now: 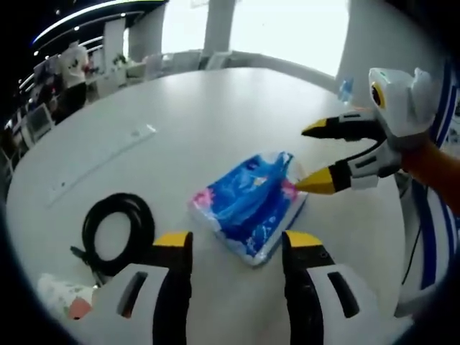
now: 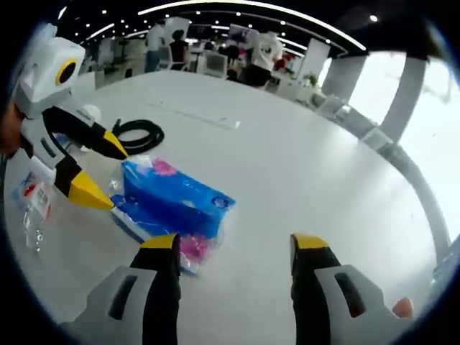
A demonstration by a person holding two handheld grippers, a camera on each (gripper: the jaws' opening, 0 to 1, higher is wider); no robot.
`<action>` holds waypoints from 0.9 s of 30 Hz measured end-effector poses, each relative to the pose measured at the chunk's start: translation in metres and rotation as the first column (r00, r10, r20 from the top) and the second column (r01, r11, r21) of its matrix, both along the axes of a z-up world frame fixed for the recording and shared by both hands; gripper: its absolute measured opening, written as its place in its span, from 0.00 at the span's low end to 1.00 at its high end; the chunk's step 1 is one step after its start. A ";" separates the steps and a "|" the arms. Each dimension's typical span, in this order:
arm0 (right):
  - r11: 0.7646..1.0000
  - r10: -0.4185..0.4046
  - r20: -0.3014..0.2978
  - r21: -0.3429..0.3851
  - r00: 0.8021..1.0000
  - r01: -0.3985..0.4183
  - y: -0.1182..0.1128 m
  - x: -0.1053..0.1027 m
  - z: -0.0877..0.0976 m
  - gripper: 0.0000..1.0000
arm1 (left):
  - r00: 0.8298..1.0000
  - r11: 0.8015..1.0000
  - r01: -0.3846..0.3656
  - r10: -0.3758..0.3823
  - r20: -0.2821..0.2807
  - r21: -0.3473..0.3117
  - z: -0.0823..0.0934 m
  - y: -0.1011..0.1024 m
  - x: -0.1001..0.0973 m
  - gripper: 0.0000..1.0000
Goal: Arrange the tabletop items into an orderly group along one side of the table until the central work area is clear of visible clutter.
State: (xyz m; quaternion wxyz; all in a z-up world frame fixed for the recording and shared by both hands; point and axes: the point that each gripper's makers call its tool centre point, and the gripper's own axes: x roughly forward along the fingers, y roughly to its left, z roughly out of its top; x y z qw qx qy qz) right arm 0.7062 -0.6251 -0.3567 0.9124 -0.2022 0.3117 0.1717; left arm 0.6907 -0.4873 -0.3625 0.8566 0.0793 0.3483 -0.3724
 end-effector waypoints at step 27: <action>0.999 -0.020 0.015 0.034 1.000 0.019 0.005 -0.021 0.012 0.84 | 0.999 0.997 0.048 -0.046 0.027 -0.057 0.023 -0.003 -0.018 0.68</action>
